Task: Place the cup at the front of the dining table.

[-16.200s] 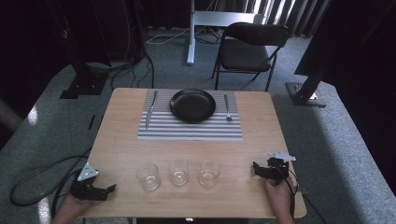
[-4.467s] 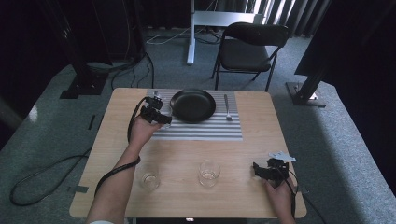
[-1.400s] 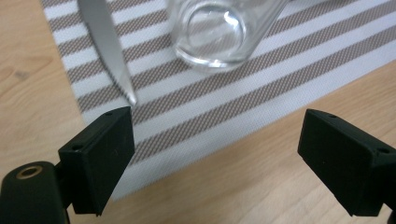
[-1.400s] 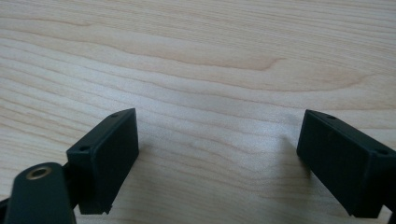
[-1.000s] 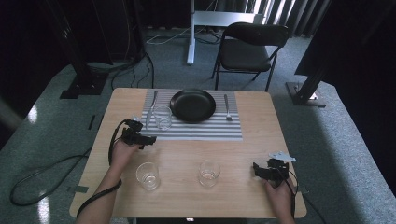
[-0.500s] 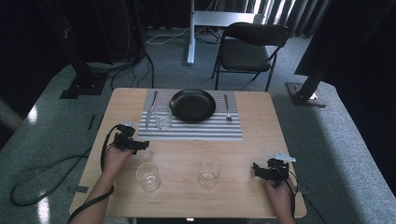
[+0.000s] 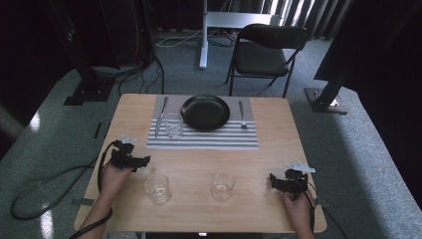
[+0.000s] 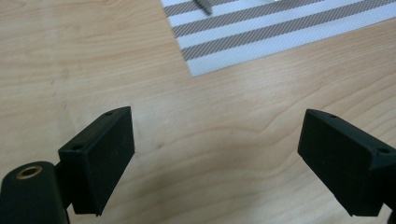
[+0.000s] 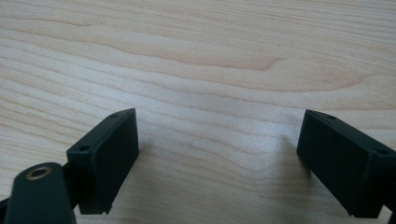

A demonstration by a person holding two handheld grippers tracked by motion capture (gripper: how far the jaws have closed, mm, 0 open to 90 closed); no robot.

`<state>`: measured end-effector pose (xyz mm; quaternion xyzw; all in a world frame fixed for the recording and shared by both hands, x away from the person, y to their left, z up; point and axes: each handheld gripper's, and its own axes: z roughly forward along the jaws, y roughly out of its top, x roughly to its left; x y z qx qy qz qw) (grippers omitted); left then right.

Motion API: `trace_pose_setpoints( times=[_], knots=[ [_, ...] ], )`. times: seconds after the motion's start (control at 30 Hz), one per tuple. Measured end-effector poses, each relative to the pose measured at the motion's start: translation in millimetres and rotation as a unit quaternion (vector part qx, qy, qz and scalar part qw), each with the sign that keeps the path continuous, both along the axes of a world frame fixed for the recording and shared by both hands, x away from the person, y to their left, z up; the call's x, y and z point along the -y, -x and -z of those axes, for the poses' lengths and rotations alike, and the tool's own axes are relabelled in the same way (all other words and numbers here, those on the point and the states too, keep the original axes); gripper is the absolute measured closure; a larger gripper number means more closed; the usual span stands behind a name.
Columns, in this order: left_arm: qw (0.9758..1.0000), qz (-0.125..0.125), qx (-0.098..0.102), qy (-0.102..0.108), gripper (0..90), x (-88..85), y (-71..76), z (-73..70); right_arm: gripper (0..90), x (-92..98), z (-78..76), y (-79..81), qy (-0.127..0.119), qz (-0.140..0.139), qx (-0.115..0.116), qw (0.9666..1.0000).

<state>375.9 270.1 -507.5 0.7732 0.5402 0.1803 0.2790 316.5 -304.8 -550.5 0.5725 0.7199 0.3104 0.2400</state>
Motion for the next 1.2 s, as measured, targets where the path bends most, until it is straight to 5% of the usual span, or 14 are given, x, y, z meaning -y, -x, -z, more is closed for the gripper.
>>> trace_pose_setpoints(
  times=[1.2],
  knots=[
    [0.9978,-0.048,0.038,0.026,11.4,-45.9,81.2,15.9,12.1,-0.2,-0.1,0.0,-0.001,0.001,0.000,1.0000]
  ],
)
